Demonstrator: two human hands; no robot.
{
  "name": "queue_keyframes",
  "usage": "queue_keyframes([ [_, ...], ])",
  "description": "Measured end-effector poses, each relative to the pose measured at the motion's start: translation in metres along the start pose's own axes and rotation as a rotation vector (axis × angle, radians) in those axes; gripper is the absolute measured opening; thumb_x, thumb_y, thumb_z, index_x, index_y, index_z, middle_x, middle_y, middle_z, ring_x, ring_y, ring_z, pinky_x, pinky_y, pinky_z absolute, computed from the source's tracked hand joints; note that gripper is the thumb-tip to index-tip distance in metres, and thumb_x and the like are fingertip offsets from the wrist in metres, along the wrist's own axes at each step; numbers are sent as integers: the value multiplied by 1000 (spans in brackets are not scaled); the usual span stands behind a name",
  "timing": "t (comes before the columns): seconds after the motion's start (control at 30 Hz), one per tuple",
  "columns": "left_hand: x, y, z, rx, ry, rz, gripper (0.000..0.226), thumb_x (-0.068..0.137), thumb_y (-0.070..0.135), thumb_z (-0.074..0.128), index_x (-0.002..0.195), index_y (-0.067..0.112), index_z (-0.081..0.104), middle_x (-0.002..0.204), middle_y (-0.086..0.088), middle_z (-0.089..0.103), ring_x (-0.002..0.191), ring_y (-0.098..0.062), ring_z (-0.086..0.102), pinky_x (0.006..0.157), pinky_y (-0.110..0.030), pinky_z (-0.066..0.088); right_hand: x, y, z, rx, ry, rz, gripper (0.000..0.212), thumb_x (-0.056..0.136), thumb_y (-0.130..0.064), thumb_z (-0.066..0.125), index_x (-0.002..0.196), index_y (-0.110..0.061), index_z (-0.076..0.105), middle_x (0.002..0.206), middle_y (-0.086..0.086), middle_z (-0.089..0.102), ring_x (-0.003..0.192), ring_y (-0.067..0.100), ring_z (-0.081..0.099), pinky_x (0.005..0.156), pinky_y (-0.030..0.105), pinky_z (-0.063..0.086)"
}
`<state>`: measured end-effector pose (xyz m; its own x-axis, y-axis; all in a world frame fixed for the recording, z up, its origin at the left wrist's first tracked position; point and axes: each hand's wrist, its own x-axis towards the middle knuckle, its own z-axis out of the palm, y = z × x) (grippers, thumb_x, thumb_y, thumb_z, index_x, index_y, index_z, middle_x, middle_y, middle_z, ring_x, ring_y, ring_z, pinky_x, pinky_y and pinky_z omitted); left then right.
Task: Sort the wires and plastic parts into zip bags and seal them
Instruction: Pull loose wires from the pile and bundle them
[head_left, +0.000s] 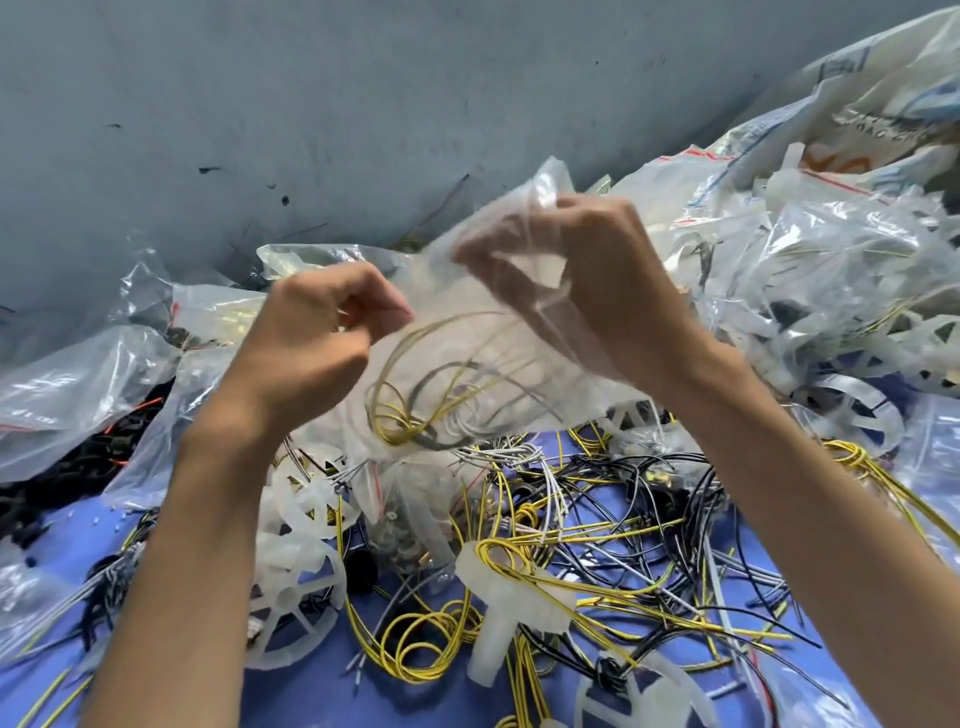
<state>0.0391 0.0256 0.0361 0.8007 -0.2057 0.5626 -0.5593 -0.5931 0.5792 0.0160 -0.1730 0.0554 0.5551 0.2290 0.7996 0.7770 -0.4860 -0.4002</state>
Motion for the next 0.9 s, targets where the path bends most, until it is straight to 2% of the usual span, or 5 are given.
queue_keyframes([
  [0.13,3,-10,-18,37,318,-84,25,73,7,51,74,28,64,70,20,64,66,13,58,71,-9,49,2,-4,2,-41,202,-20,12,82,-2,61,82,-5,72,84,5,65,69,9,60,65,16,51],
  [0.23,3,-20,-37,111,462,-152,12,78,19,59,74,30,63,68,18,61,58,13,53,66,-16,47,2,0,3,-159,110,129,14,80,-9,59,82,-10,73,81,2,67,66,8,58,64,16,48],
  [0.43,-4,-22,-43,167,15,-278,15,81,18,73,71,25,64,70,10,66,60,2,57,54,-14,43,-6,18,2,-417,-490,249,16,82,-20,60,81,-9,71,71,7,67,69,22,61,62,32,48],
  [0.67,-1,8,-12,137,-50,-106,8,83,29,68,77,29,64,75,13,63,70,-4,58,65,-23,47,-6,12,-5,-317,-658,162,9,83,-25,66,83,-20,74,67,-8,68,64,-1,58,57,12,42],
  [0.9,-2,17,5,219,-177,4,27,87,27,64,112,34,60,116,3,50,115,-11,45,95,-25,34,-23,6,27,-445,-1176,207,15,86,-31,62,95,-26,73,85,-8,72,79,7,64,71,26,53],
])
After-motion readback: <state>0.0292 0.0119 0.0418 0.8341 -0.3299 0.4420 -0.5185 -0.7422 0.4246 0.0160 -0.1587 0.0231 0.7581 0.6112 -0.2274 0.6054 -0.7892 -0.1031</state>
